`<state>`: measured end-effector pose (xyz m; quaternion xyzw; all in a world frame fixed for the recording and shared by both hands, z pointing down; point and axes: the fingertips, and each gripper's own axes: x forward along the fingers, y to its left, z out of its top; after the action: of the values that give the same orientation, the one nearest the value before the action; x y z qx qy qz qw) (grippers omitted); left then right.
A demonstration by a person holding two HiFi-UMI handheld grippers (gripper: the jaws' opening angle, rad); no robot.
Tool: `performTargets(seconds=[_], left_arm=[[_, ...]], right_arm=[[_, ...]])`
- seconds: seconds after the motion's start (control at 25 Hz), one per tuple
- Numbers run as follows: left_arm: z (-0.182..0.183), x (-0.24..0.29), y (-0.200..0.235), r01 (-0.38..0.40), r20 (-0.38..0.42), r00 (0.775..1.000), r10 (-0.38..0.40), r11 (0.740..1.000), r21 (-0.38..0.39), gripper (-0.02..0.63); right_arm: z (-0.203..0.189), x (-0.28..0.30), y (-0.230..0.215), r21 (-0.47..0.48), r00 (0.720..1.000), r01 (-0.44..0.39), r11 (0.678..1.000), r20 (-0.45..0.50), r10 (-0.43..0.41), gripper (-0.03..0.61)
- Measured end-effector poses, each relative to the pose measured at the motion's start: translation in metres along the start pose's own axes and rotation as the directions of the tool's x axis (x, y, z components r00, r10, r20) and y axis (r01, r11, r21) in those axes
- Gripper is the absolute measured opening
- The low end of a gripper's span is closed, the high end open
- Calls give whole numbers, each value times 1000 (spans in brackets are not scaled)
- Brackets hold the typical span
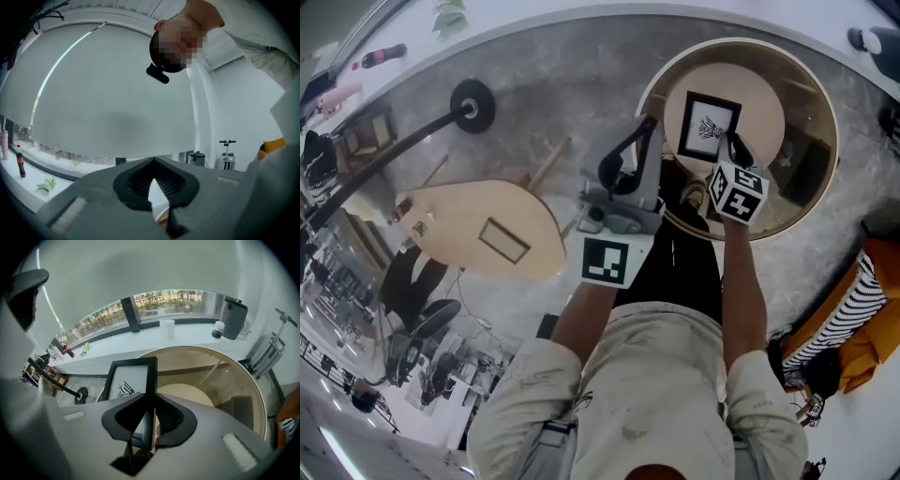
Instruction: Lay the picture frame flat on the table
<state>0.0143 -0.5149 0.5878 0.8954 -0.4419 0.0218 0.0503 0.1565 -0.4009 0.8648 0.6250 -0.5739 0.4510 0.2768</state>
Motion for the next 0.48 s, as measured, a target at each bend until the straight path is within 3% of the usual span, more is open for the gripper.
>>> performTargets(seconds=[0.48], left_arm=[[-26,3,4,9,-46,999,-9,1000,-10,3]], right_arm=[[-44,45,-10,5,992,11,1000,-125,-11,72]])
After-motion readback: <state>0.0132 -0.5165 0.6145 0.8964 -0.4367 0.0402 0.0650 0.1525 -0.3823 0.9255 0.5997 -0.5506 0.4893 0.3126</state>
